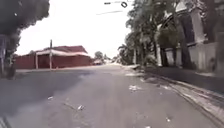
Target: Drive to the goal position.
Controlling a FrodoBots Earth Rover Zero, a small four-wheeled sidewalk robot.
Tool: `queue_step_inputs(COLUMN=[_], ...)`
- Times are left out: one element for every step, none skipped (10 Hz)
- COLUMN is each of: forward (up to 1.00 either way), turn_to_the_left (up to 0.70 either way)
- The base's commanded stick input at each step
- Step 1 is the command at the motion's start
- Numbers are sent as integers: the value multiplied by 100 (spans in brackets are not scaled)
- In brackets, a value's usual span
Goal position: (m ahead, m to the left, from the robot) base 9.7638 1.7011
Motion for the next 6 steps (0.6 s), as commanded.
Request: queue_step_inputs(forward=[100,100,100,100,100,100], turn_to_the_left=[0,0,0,0,0,0])
